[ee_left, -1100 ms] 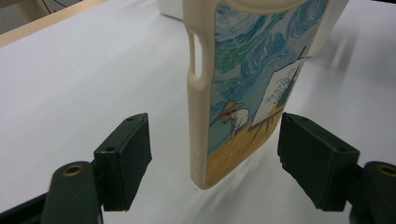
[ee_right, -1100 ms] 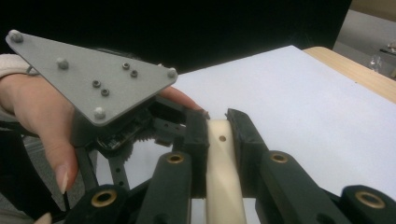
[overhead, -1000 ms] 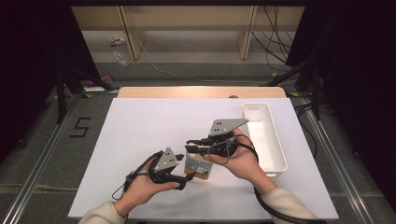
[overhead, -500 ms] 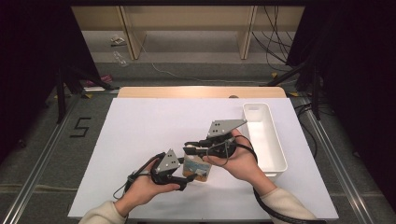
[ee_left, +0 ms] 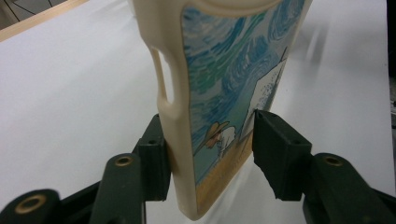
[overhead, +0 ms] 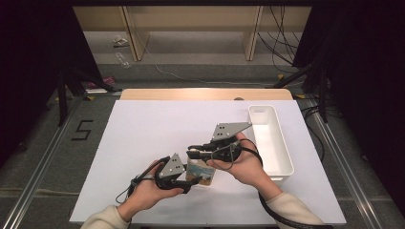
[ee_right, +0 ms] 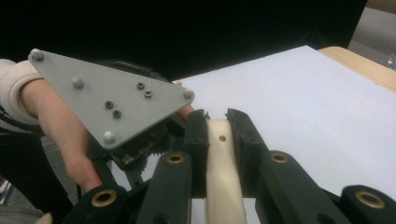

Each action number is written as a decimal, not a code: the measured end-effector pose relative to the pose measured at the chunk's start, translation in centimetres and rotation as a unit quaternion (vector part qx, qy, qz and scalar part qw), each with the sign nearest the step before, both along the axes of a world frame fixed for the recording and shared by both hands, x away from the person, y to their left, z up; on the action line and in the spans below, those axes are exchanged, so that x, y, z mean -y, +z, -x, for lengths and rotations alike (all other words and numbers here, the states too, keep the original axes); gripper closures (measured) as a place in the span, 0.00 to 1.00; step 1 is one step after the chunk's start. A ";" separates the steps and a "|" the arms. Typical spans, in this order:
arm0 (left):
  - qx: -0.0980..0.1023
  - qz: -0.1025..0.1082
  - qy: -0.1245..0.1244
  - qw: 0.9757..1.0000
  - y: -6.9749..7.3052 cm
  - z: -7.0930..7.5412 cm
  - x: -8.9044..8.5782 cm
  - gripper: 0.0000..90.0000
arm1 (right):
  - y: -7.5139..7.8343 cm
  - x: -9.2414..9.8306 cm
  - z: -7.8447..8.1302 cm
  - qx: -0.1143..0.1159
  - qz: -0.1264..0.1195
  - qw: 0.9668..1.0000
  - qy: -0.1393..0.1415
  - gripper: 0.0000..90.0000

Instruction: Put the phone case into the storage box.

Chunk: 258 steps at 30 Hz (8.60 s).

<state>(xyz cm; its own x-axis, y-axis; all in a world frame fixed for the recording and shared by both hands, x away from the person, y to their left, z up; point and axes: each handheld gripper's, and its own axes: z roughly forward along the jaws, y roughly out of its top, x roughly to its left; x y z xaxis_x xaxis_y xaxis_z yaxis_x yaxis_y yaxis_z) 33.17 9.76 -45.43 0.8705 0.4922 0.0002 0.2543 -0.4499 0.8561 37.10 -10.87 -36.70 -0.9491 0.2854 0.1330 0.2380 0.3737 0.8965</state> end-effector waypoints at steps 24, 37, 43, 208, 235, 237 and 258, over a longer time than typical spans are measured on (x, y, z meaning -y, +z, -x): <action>-0.004 0.000 0.018 1.000 1.0 -0.3 -0.8 0.83 | 0.4 0.1 0.1 0.006 -0.017 1.000 0.001 0.88; -0.008 -0.004 0.014 1.000 1.2 -0.4 -1.1 0.87 | 0.2 0.1 0.1 0.011 -0.021 1.000 0.005 0.87; -0.018 -0.001 0.015 1.000 1.2 -0.5 -1.1 0.88 | 0.2 0.1 0.0 0.020 -0.022 1.000 0.006 0.85; -0.009 -0.025 0.080 0.996 1.7 -0.5 0.2 0.00 | -2.0 1.5 -1.7 0.046 -0.089 0.971 -0.216 0.14; -0.006 -0.030 0.108 0.994 1.3 0.4 -4.2 0.00 | -1.0 3.0 -2.3 0.052 -0.092 0.966 -0.235 0.14; -0.005 -0.027 0.110 0.994 1.3 0.4 -4.3 0.00 | -0.9 3.1 -2.4 0.054 -0.092 0.965 -0.238 0.14; -0.007 -0.029 0.123 0.992 1.2 0.3 -5.1 0.00 | -0.2 4.6 -3.0 0.058 -0.095 0.960 -0.257 0.14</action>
<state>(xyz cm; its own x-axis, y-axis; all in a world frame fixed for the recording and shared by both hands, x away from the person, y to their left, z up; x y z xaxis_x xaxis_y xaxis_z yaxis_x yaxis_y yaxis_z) 32.89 14.87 -44.22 0.7241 0.6893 0.0236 0.3744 -0.4215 0.8260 40.12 -15.50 -36.85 -0.7013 0.7009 0.1303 0.2416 0.0618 0.9684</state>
